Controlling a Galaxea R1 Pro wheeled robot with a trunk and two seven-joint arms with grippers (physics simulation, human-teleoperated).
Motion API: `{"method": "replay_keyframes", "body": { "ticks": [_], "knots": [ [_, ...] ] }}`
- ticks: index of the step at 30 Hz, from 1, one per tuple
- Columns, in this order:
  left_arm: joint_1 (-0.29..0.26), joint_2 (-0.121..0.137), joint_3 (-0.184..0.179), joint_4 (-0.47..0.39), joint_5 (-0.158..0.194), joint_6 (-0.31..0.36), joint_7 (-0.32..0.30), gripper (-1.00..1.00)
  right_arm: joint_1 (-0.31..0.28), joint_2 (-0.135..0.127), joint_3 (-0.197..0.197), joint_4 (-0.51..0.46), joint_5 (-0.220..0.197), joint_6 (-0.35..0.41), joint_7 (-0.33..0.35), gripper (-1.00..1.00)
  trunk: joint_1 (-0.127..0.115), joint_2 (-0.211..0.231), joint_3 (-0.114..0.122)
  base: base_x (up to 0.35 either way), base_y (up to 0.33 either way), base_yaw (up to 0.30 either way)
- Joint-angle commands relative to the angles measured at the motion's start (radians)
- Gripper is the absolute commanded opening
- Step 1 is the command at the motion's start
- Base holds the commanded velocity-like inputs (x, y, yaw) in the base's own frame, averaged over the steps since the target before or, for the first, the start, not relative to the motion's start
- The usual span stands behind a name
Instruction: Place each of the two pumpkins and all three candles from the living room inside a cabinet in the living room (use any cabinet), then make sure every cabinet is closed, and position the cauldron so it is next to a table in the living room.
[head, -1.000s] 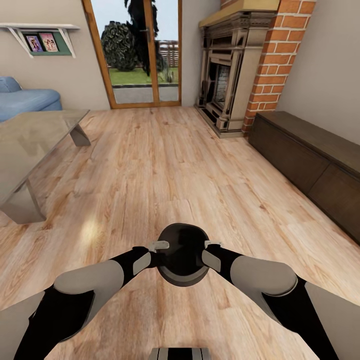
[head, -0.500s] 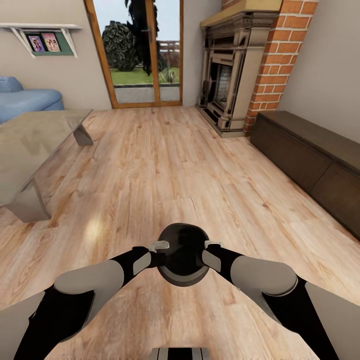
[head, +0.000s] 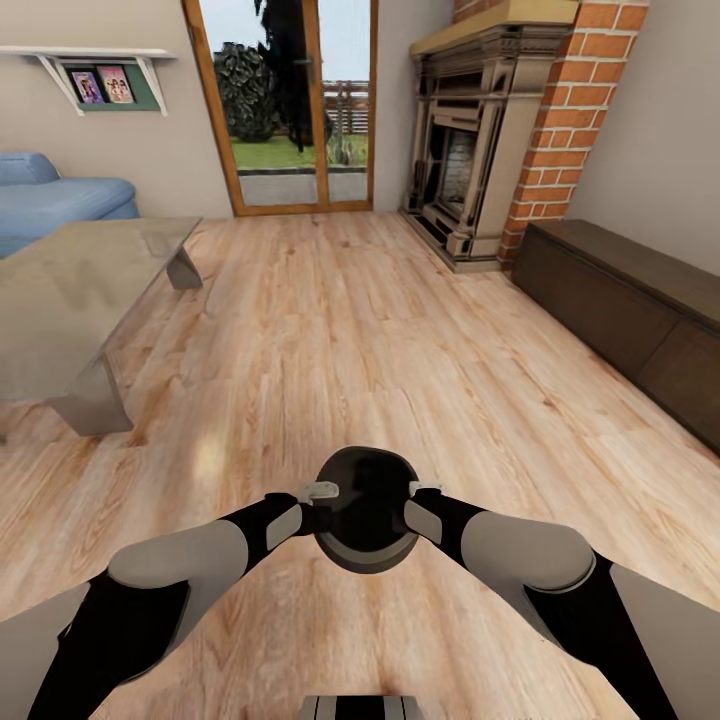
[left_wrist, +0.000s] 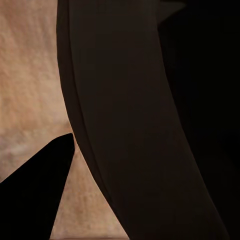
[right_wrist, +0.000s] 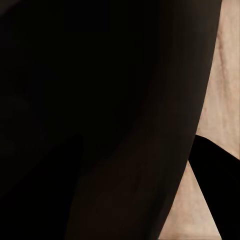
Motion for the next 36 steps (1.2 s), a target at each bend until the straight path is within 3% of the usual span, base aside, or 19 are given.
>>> {"method": "replay_keyframes", "body": {
  "ticks": [1, 36],
  "knots": [
    [-0.001, 0.005, -0.028, -0.005, 0.016, 0.000, 0.005, -1.00, -0.002, -0.001, 0.011, -0.003, 0.000, -0.003, 0.004, -1.00, 0.000, -0.001, -0.001, -0.017, 0.329, 0.000],
    [-0.001, 0.005, -0.028, -0.005, 0.019, 0.002, 0.006, -1.00, -0.002, 0.001, 0.012, -0.003, 0.002, -0.005, 0.004, -1.00, 0.000, -0.001, -0.001, -0.001, 0.339, 0.000]
  ]
}}
